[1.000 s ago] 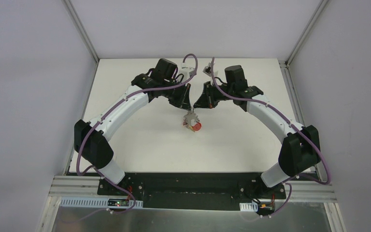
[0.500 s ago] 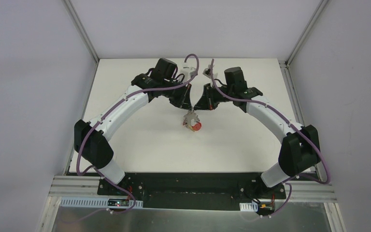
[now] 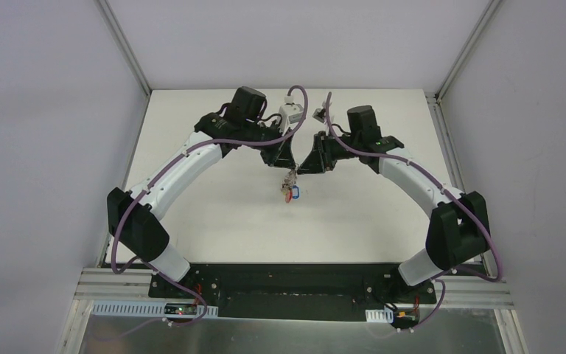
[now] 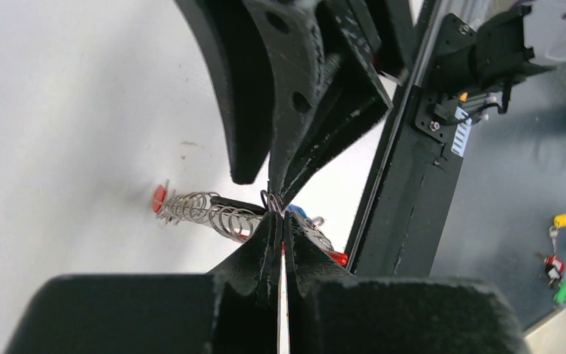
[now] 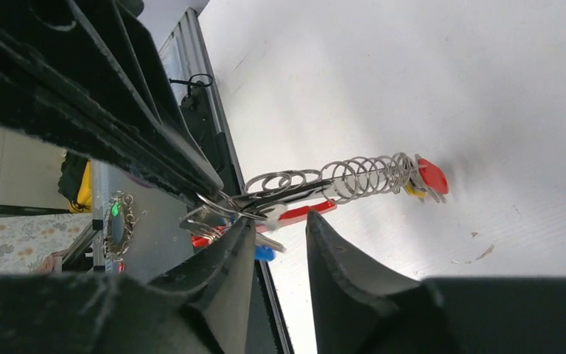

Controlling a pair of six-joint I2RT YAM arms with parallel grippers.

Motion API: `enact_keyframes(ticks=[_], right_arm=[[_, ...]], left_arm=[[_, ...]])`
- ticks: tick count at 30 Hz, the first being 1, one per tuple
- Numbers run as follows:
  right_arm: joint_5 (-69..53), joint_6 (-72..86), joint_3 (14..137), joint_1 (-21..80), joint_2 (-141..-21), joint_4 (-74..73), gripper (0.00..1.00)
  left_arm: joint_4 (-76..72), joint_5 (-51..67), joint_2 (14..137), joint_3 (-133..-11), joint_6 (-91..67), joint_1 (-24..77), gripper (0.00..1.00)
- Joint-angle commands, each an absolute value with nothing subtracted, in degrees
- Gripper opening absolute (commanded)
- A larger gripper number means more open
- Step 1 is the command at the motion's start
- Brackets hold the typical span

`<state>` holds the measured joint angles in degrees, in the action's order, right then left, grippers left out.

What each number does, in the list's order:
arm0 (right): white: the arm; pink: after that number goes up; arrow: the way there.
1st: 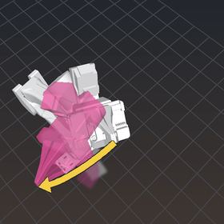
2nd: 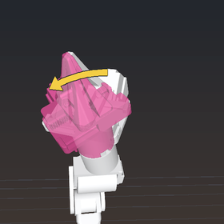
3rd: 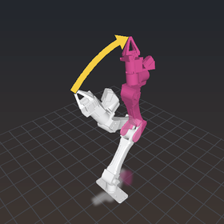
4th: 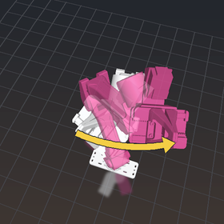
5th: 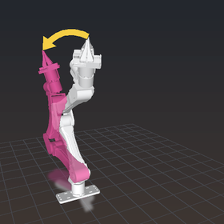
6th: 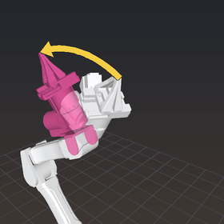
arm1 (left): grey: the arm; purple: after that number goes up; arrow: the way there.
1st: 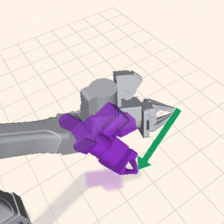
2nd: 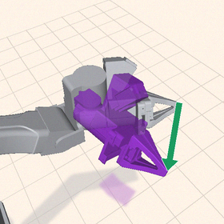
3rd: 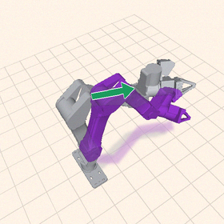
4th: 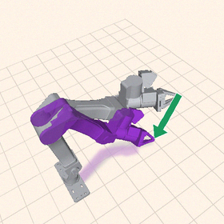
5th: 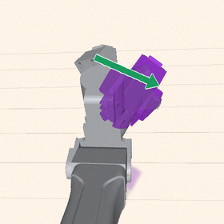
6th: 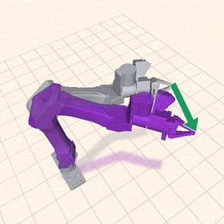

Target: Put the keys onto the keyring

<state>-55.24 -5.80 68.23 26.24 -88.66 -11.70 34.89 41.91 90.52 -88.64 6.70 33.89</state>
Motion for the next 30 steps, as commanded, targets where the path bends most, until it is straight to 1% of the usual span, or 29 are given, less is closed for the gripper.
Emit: enact_keyframes(ticks=[1, 4, 7, 10, 17, 19, 23, 25, 30], right_arm=[[-63.5, -7.7, 68.4, 22.4, -83.6, -9.3, 0.36], [-66.8, -9.8, 68.9, 20.4, -81.5, -11.0, 0.41], [-67.7, -15.3, 72.0, 20.1, -80.2, -17.1, 0.45], [-68.5, -18.5, 74.1, 20.1, -79.2, -20.7, 0.46], [-69.0, -21.0, 75.0, 20.6, -78.2, -22.0, 0.46], [-69.0, -21.9, 75.0, 21.1, -78.0, -22.7, 0.46], [-69.0, -22.4, 74.9, 21.9, -77.9, -23.1, 0.4], [-69.1, -22.4, 74.7, 22.3, -77.9, -23.1, 0.35], [-68.8, -22.5, 74.0, 22.9, -78.1, -23.0, 0.3]], left_arm=[[32.4, 50.8, 87.3, -88.8, 12.7, 33.2, 0.0], [31.8, 52.9, 87.1, -88.7, 12.8, 33.1, 0.0], [30.8, 55.5, 86.8, -88.6, 12.0, 33.0, 0.0], [28.8, 58.1, 86.7, -88.2, 10.0, 33.0, 0.0], [20.9, 63.0, 86.2, -86.4, 1.3, 33.1, 0.0], [18.9, 63.4, 86.0, -85.7, 0.2, 33.1, 0.0], [16.0, 63.7, 85.5, -84.1, -3.5, 33.0, 0.0], [14.3, 63.9, 85.4, -83.4, -4.9, 33.1, 0.0], [12.1, 64.1, 85.3, -82.1, -6.8, 33.0, 0.0]])
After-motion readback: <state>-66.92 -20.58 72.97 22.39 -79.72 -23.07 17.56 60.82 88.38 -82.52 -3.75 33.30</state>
